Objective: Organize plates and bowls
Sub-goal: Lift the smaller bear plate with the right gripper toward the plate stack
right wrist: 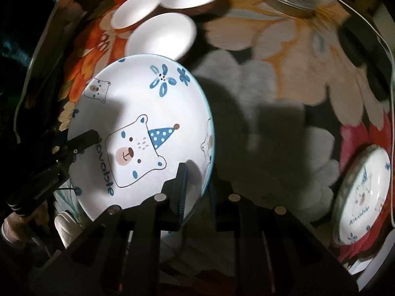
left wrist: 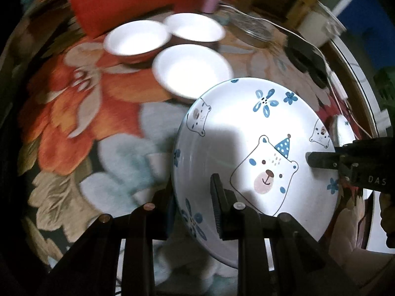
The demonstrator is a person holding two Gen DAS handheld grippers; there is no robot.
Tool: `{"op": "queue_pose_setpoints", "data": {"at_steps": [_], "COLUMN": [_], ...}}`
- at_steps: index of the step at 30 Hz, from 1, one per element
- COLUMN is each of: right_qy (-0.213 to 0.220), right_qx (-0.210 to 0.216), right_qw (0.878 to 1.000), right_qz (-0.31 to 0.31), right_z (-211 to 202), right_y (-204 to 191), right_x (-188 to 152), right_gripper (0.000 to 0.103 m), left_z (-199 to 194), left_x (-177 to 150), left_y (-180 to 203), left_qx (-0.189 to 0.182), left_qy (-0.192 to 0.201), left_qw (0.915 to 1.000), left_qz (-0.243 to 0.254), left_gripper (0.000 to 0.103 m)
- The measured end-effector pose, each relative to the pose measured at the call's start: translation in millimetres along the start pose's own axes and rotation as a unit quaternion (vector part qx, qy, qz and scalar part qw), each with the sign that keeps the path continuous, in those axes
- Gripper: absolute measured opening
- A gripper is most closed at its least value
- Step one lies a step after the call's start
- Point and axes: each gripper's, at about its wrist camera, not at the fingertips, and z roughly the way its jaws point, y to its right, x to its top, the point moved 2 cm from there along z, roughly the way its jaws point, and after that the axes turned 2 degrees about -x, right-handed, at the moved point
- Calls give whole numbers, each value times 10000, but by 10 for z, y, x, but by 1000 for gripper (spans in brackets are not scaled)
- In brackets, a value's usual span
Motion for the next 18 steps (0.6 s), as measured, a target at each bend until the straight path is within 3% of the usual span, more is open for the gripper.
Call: {"op": "queue_pose_setpoints", "data": {"at_steps": [8, 18], "right_qy": [86, 116], "right_qx": [165, 199], "right_qw": [9974, 9876], "right_qz": [694, 1553], "right_z": [-185, -375], "right_y": [665, 1503], "right_x": [-325, -800], "right_gripper": [17, 17], "left_z": [170, 419], "left_x": [257, 433], "left_y": [709, 1664], "left_qx": [-199, -461], "left_qy": [-74, -153], "left_qw": [9982, 9901], "left_qz": [565, 1316], "left_gripper": [25, 25]}}
